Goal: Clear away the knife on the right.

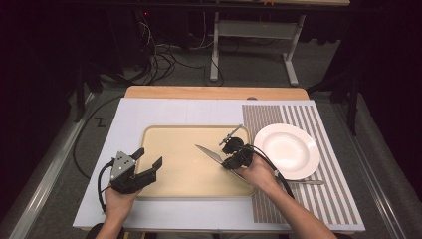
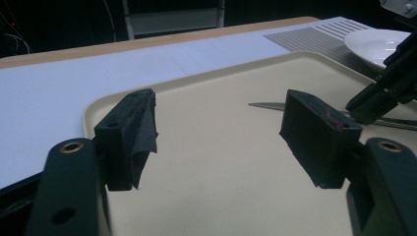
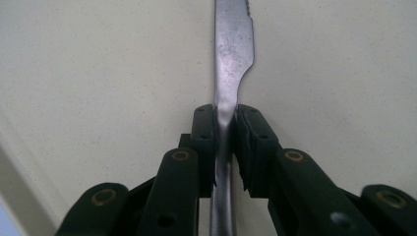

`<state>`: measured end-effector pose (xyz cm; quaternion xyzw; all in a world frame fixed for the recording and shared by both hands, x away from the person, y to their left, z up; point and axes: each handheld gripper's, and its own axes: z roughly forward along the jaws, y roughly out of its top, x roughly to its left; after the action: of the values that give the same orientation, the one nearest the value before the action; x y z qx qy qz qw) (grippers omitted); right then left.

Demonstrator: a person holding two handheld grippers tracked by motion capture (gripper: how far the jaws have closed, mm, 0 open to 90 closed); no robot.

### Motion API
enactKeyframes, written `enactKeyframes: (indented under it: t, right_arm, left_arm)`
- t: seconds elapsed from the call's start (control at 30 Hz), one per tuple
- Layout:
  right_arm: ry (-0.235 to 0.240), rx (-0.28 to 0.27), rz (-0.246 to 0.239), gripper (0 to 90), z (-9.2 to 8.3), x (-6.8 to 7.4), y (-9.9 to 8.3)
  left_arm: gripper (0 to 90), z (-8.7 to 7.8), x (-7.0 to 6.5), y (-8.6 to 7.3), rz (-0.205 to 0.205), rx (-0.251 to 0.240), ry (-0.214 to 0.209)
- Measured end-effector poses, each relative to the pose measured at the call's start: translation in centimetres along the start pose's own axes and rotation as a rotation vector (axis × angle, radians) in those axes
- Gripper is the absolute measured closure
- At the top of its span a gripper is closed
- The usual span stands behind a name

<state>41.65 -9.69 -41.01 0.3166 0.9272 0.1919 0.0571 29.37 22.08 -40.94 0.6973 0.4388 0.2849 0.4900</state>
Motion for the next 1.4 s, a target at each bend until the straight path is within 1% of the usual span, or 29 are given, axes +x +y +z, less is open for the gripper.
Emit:
enactKeyframes:
  t: [0.1,0.17,0.2,0.33,0.4,0.5,0.57,0.67,0.9,1.0,1.03,1.1,1.17,1.23,1.27,1.3,1.33,1.37,1.4]
  right_arm:
    - [-0.009,-0.010,-0.006,78.7,0.0,0.0,-0.1]
    - [-0.018,-0.013,0.001,77.4,0.0,0.0,-0.2]
    - [-0.022,-0.016,-0.003,76.9,0.0,0.0,-0.2]
    - [-0.062,-0.020,-0.028,75.3,0.0,0.0,-0.2]
    - [-0.061,-0.028,-0.016,74.6,0.1,-0.1,-0.3]
    - [-0.070,-0.034,-0.021,71.2,0.1,-0.1,-0.4]
    - [-0.066,-0.043,-0.012,70.9,0.1,-0.2,-0.6]
    - [-0.067,-0.059,-0.024,71.5,0.1,-0.4,-0.7]
    - [-0.072,-0.062,-0.010,71.7,0.0,-0.6,-0.9]
    - [-0.075,-0.067,-0.003,71.6,0.0,-0.9,-1.0]
    - [-0.076,-0.065,0.011,71.5,-0.1,-1.0,-1.0]
    - [-0.082,-0.065,0.016,70.7,-0.1,-1.2,-1.1]
    - [-0.083,-0.068,0.004,70.7,-0.1,-1.5,-1.2]
    - [-0.084,-0.064,0.015,70.7,-0.2,-1.6,-1.2]
    - [-0.085,-0.067,0.009,70.8,-0.2,-1.7,-1.3]
    - [-0.083,-0.063,0.024,70.8,-0.2,-1.7,-1.3]
    - [-0.085,-0.063,0.026,70.8,-0.2,-1.7,-1.3]
    - [-0.088,-0.064,0.028,70.8,-0.3,-1.8,-1.4]
    - [-0.087,-0.067,0.018,70.7,-0.3,-1.9,-1.4]
  left_arm:
    - [30.5,0.0,0.0,0.0,0.000,0.000,0.001]
    - [30.4,0.0,0.0,0.0,0.000,0.000,0.001]
    - [30.5,0.0,0.0,0.0,-0.001,0.000,0.000]
    - [30.4,0.0,0.0,0.0,-0.001,-0.001,-0.001]
    - [30.5,0.0,0.0,0.0,-0.001,-0.001,-0.001]
    - [30.5,0.0,0.0,0.0,-0.002,-0.001,0.000]
    - [30.5,0.0,0.0,0.0,-0.002,-0.001,0.001]
    - [30.4,-0.1,0.0,0.0,-0.007,0.000,0.004]
    - [30.6,-0.1,0.0,0.0,-0.004,-0.005,0.007]
    - [30.6,-0.1,0.0,0.0,-0.005,-0.005,0.007]
    - [30.6,-0.1,0.0,0.0,-0.006,-0.004,0.007]
    - [30.6,-0.1,0.0,0.0,-0.005,-0.003,0.008]
    - [30.6,-0.1,0.0,0.0,-0.005,-0.002,0.008]
    - [30.6,-0.1,0.0,0.0,-0.004,-0.002,0.008]
    - [30.6,-0.1,0.0,0.0,-0.005,-0.002,0.009]
    - [30.6,-0.1,0.0,0.0,-0.005,-0.003,0.009]
    - [30.6,-0.1,0.0,0.0,-0.006,-0.003,0.010]
    - [30.6,-0.1,0.0,0.0,-0.006,-0.005,0.011]
    - [30.6,-0.1,0.0,0.0,-0.008,-0.006,0.012]
